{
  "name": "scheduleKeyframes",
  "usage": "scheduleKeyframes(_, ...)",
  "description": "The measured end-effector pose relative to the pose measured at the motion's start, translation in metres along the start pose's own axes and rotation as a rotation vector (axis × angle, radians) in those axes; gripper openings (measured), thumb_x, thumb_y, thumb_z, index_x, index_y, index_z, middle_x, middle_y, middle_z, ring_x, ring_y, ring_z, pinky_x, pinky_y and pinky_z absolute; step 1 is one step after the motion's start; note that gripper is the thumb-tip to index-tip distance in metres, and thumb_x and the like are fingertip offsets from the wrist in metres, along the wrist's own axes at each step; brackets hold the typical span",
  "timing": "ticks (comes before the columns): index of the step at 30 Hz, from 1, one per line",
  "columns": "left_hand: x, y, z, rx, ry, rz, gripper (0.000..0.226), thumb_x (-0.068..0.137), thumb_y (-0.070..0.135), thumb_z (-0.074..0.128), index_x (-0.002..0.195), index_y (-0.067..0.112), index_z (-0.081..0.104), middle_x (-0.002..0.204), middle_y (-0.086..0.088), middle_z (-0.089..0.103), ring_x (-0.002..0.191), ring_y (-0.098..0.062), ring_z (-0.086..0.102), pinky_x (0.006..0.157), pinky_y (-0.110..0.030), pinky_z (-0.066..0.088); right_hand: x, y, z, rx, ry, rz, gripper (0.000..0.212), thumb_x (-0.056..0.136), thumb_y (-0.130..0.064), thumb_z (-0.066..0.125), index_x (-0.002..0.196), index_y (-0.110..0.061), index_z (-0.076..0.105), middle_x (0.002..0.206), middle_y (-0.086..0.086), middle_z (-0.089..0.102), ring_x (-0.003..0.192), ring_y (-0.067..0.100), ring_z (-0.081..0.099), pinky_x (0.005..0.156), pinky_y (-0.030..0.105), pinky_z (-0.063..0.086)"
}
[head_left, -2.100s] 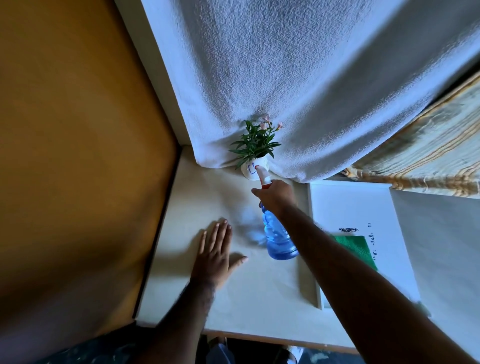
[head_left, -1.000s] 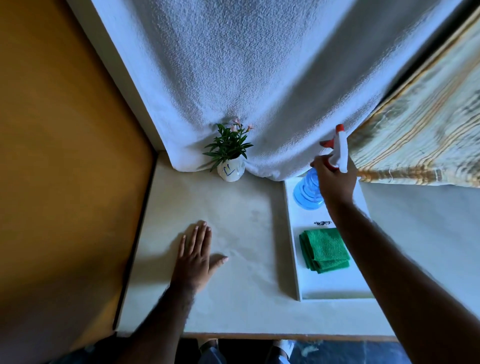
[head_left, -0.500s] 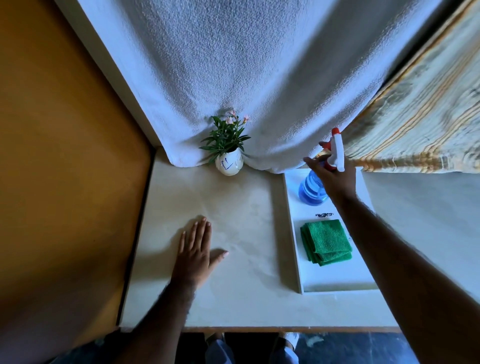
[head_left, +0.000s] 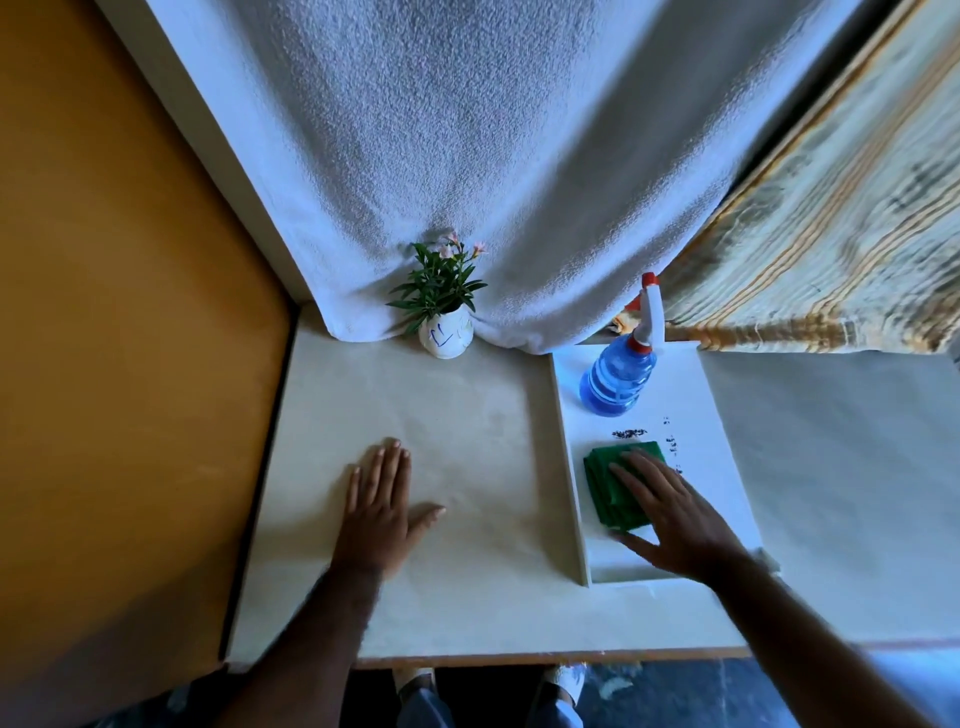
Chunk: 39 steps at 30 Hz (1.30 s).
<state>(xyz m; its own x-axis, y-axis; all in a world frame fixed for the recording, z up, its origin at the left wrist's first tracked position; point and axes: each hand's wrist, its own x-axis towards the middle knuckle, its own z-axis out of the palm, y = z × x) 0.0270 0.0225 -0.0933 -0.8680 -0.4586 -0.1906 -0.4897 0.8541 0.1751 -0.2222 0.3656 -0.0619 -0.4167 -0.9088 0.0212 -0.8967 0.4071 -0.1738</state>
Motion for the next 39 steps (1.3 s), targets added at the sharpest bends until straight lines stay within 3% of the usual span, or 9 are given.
scheduleKeyframes(5,-0.001,0.001,0.001,0.029,0.052,0.008,0.095,0.092,0.073,0.037,0.154,0.001,0.043,0.163,-0.019,0.043,0.149,-0.038,0.045,0.12,-0.056,0.03,0.01,0.005,-0.003,-0.021,-0.095,-0.027,0.071,0.085,-0.011,0.074,0.151,-0.008,0.047,0.159,0.018,0.041,0.147,0.033,0.04,0.116,0.051,0.041)
scheduleKeyframes(10,-0.002,0.002,0.001,0.05,0.09,0.012,0.093,0.092,0.071,0.042,0.153,0.002,0.045,0.162,-0.019,0.046,0.148,-0.036,0.047,0.119,-0.057,0.038,0.017,-0.001,-0.004,0.061,0.018,0.063,0.081,0.068,0.029,0.065,0.142,0.0,0.055,0.148,0.021,0.054,0.136,0.039,0.053,0.098,0.056,0.056)
scheduleKeyframes(13,-0.003,-0.001,0.006,0.05,0.13,0.016,0.092,0.093,0.072,0.042,0.153,0.002,0.045,0.162,-0.018,0.045,0.149,-0.036,0.046,0.119,-0.058,0.037,0.031,-0.024,-0.013,0.122,0.096,0.012,0.082,0.068,0.028,0.066,0.143,-0.001,0.053,0.146,0.019,0.056,0.134,0.037,0.055,0.099,0.055,0.055)
scheduleKeyframes(16,-0.002,-0.003,0.012,0.039,0.169,0.029,0.091,0.094,0.07,0.041,0.154,0.002,0.044,0.163,-0.018,0.044,0.149,-0.036,0.046,0.118,-0.06,0.043,0.074,-0.057,-0.023,0.136,0.155,-0.272,0.047,0.1,0.006,0.044,0.145,-0.004,0.054,0.152,0.017,0.051,0.142,0.033,0.046,0.118,0.047,0.039)
scheduleKeyframes(18,-0.002,-0.004,0.016,0.03,0.207,0.04,0.089,0.095,0.068,0.044,0.152,0.001,0.046,0.161,-0.019,0.046,0.146,-0.037,0.049,0.116,-0.062,0.045,0.116,-0.076,-0.026,0.091,0.166,-0.435,0.041,0.111,-0.011,0.031,0.144,-0.003,0.055,0.152,0.018,0.051,0.143,0.034,0.044,0.121,0.047,0.033)
scheduleKeyframes(26,-0.004,-0.005,0.019,0.048,0.267,0.044,0.092,0.098,0.073,0.042,0.157,0.002,0.037,0.166,-0.018,0.038,0.153,-0.036,0.039,0.121,-0.06,0.04,0.257,-0.125,-0.03,-0.033,0.201,-0.682,0.036,0.102,-0.004,0.044,0.129,0.001,0.068,0.135,0.026,0.065,0.128,0.043,0.059,0.111,0.056,0.045)
scheduleKeyframes(31,-0.004,-0.007,0.026,0.046,0.27,0.042,0.094,0.099,0.074,0.041,0.161,0.005,0.029,0.17,-0.015,0.031,0.158,-0.033,0.03,0.122,-0.06,0.037,0.29,-0.118,-0.033,-0.069,0.158,-0.718,0.034,0.097,-0.004,0.049,0.118,0.004,0.073,0.126,0.027,0.07,0.119,0.045,0.065,0.105,0.059,0.049)
scheduleKeyframes(35,-0.003,-0.008,0.029,0.042,0.263,0.043,0.096,0.098,0.075,0.044,0.163,0.007,0.025,0.173,-0.014,0.026,0.16,-0.031,0.025,0.123,-0.06,0.035,0.309,-0.108,-0.031,-0.049,0.133,-0.765,0.03,0.087,0.009,0.073,0.116,0.007,0.073,0.124,0.029,0.07,0.118,0.046,0.066,0.103,0.061,0.05)
scheduleKeyframes(39,-0.003,-0.011,0.033,0.045,0.243,0.043,0.097,0.098,0.076,0.043,0.164,0.008,0.021,0.175,-0.012,0.021,0.162,-0.029,0.02,0.125,-0.06,0.033,0.32,-0.1,-0.023,0.032,0.072,-0.779,0.034,0.083,0.016,0.072,0.117,0.01,0.071,0.126,0.032,0.067,0.122,0.049,0.062,0.103,0.064,0.048)
